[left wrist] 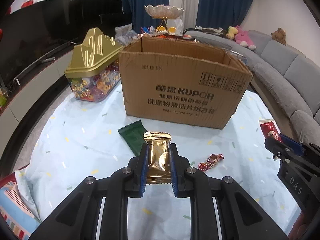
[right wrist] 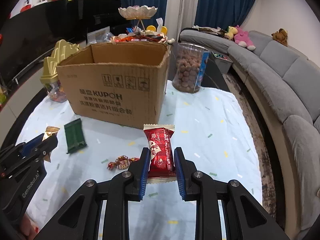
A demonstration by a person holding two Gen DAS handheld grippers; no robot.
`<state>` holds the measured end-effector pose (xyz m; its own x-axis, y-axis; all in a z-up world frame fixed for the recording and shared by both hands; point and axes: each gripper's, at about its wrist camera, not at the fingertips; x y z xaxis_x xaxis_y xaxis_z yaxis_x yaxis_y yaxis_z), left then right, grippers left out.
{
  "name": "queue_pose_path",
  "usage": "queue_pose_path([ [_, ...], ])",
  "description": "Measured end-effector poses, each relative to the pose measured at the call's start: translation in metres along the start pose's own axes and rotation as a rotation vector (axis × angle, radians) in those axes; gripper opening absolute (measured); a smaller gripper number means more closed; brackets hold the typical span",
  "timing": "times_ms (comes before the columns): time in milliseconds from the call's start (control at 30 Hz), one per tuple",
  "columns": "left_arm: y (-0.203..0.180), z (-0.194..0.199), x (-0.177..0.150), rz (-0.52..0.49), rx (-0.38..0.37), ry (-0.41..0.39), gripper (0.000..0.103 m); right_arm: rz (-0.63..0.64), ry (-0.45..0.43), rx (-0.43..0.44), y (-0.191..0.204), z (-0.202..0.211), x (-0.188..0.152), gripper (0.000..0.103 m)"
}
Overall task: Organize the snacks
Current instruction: 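Lift both held snacks and carry them over the cardboard box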
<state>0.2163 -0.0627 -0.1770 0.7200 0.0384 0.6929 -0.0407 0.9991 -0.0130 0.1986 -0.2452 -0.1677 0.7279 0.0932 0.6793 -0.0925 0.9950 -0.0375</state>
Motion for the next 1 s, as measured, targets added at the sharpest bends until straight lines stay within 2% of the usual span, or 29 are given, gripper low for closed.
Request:
queue_pose_path([
  [567,0.003,0.039,0.034,-0.012,-0.027,-0.065,0.021,-0.013,-0.072,0.025,0.012,0.045,0.020,0.026],
  [1000,0.006,0.058,0.070,-0.018,-0.053,-0.111,0.021,-0.028,-0.140,0.029,0.017,0.069,0.053,0.026],
])
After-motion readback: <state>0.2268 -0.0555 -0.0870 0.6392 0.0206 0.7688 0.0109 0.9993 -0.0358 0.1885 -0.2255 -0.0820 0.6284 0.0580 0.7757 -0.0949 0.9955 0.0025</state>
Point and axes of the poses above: each gripper's, at about its wrist camera, not at the fingertips, and z roughly against the way its jaws point, y to its left, x to its top, and after that the axes turned 3 degrees about x, right-handed
